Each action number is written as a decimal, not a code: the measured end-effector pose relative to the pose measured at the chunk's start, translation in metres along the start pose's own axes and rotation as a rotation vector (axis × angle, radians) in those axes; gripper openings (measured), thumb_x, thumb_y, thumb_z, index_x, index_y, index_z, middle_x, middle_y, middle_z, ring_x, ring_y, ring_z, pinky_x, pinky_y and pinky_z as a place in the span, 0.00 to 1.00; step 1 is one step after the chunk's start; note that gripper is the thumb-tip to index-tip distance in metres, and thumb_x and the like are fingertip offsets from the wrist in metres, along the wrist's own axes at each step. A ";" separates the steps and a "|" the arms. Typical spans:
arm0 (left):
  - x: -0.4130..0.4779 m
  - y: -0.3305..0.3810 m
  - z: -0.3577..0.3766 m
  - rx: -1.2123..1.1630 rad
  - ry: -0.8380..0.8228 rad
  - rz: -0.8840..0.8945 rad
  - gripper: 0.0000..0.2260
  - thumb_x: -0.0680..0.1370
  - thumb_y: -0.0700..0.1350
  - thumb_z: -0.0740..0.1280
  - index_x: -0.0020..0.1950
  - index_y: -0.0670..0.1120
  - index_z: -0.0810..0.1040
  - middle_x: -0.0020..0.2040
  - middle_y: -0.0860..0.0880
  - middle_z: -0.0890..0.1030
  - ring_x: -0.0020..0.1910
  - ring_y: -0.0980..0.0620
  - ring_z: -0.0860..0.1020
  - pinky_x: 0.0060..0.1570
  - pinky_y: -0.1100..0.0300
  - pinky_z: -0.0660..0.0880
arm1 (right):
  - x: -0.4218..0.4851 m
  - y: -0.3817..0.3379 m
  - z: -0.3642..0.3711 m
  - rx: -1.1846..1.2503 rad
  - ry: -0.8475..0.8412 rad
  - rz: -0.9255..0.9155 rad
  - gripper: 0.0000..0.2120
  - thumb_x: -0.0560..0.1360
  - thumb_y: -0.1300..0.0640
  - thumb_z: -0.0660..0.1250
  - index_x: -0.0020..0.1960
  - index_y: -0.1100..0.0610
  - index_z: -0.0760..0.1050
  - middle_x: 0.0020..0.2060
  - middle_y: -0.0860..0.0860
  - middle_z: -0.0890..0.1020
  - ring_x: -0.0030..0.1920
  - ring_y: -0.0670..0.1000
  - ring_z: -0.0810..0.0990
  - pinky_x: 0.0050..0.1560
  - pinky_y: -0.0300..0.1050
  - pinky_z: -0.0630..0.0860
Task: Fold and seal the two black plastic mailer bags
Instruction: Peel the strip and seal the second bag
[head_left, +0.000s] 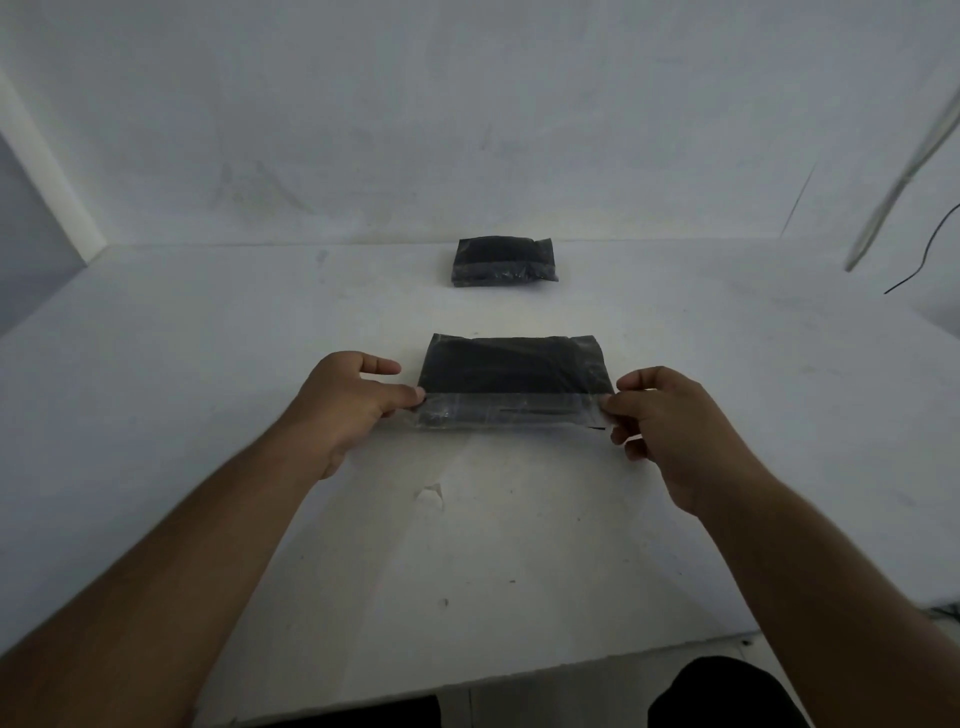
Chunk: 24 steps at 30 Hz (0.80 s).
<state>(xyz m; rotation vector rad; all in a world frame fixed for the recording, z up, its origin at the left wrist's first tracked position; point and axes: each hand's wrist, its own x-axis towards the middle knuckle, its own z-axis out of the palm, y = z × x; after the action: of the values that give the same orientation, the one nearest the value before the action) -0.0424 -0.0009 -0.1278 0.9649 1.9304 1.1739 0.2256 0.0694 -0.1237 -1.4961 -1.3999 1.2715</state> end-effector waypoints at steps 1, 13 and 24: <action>0.000 -0.001 -0.001 -0.001 -0.005 0.004 0.20 0.71 0.44 0.78 0.61 0.46 0.78 0.53 0.45 0.82 0.47 0.51 0.81 0.41 0.62 0.73 | 0.000 0.000 0.000 -0.007 -0.001 0.002 0.06 0.77 0.65 0.67 0.53 0.60 0.74 0.36 0.55 0.81 0.35 0.54 0.76 0.34 0.48 0.72; -0.007 0.007 -0.008 0.913 -0.302 0.813 0.45 0.72 0.69 0.65 0.81 0.58 0.46 0.81 0.57 0.48 0.79 0.58 0.46 0.76 0.55 0.49 | 0.003 0.002 -0.004 -0.046 -0.116 0.025 0.14 0.76 0.62 0.69 0.60 0.58 0.72 0.35 0.56 0.81 0.34 0.53 0.75 0.34 0.46 0.72; 0.004 -0.004 0.005 1.108 -0.323 0.905 0.39 0.76 0.64 0.65 0.81 0.57 0.50 0.82 0.54 0.47 0.79 0.57 0.51 0.75 0.59 0.41 | 0.013 -0.008 -0.041 -0.728 -0.126 -0.504 0.27 0.74 0.62 0.70 0.68 0.47 0.66 0.60 0.52 0.75 0.55 0.52 0.75 0.50 0.46 0.75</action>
<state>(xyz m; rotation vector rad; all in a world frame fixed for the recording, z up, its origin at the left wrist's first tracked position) -0.0411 0.0038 -0.1345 2.5898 1.8233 0.1397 0.2616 0.0887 -0.1084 -1.3553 -2.3009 0.5624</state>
